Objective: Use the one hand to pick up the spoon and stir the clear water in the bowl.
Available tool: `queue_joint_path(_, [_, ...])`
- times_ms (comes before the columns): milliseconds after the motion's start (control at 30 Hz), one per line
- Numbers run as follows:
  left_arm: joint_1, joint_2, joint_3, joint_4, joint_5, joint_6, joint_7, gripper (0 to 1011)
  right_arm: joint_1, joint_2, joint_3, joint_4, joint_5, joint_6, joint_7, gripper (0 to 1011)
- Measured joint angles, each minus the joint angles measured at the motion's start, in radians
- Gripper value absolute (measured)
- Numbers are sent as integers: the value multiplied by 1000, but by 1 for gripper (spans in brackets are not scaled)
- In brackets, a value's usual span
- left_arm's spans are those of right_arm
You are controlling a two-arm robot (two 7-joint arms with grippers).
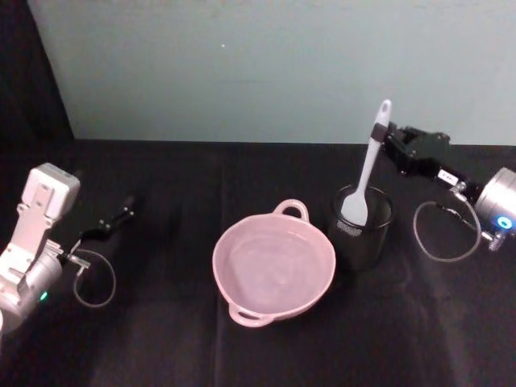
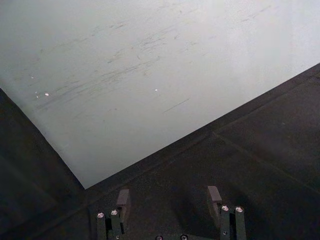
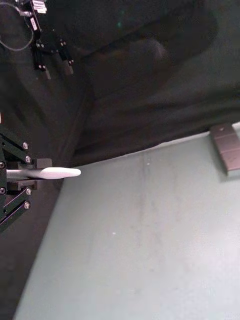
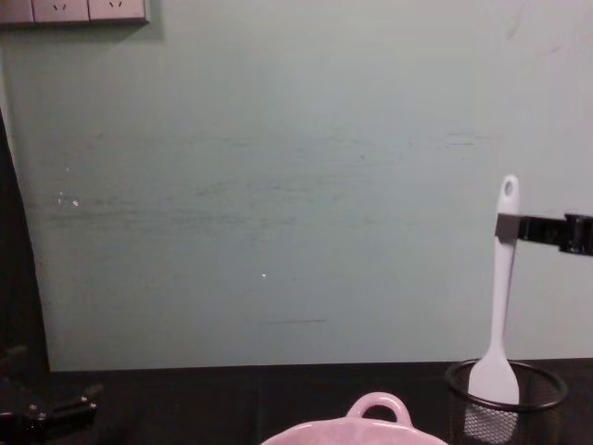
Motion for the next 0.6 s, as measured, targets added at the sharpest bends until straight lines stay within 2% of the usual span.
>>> queue_joint_path(233, [0, 0, 0, 0, 0, 0, 0, 1005, 17, -11, -7, 72, 68, 29, 26, 119])
queue_joint_path(600, [0, 0, 0, 0, 0, 0, 0, 1005, 39, -19, -31, 159, 110, 25, 45, 118])
